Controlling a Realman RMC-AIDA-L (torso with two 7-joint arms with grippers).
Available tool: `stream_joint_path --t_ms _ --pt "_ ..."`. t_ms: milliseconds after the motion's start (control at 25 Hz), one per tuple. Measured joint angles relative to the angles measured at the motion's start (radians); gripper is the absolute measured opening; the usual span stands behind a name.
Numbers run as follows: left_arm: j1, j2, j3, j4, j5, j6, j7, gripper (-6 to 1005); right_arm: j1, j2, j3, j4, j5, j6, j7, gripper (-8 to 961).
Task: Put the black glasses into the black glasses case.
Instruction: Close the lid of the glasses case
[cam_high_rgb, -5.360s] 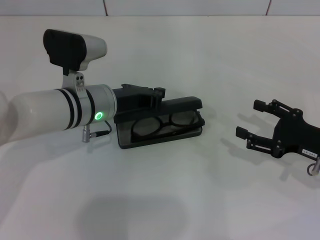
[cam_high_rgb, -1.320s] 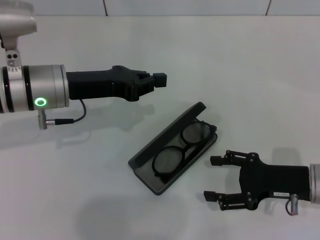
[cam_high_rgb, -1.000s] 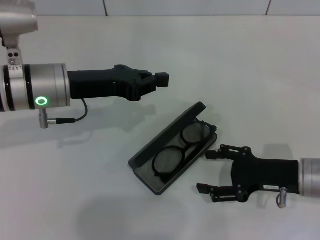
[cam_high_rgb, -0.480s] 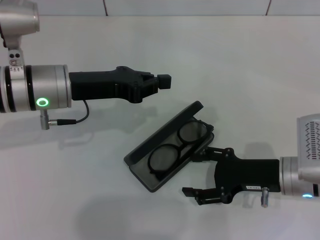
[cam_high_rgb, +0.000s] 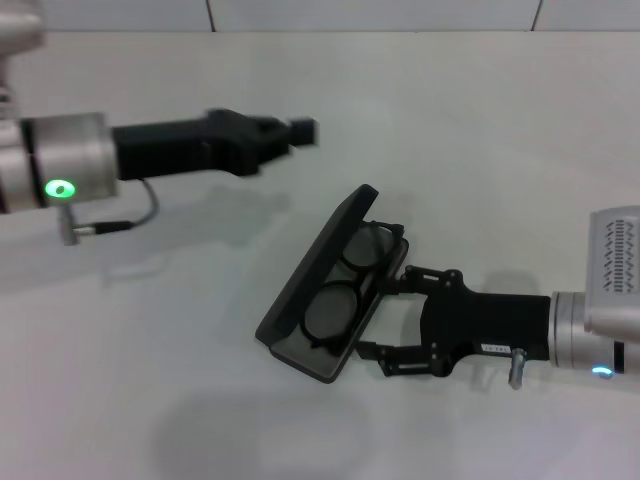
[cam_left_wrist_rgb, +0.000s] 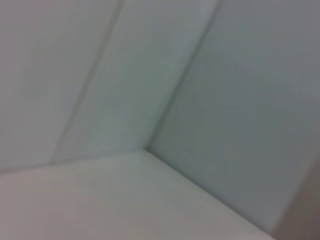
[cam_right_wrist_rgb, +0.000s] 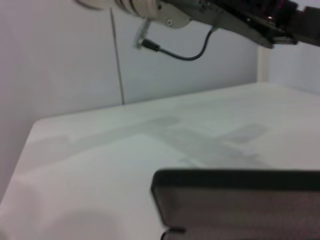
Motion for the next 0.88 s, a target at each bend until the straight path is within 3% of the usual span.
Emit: stream_joint_path --t_ms 240,440,600,880 --pt "0.036 0.015 -0.175 -0.006 0.074 -0.028 0.018 42 -0.024 -0.008 0.023 -0.001 0.05 -0.066 -0.009 832" --pt "0.037 0.012 -0.282 -0.03 0.211 -0.118 0.047 42 -0.096 -0.011 0.131 -0.004 0.046 -0.166 -0.052 829" --pt "0.043 0.013 -0.293 -0.061 0.232 -0.149 0.063 42 -0.141 -0.015 0.204 -0.035 0.04 -0.245 -0.07 681" --pt "0.036 0.005 -0.294 -0.063 0.233 -0.15 0.083 42 -0.06 0.0 0.169 -0.039 0.057 -0.217 -0.043 420"
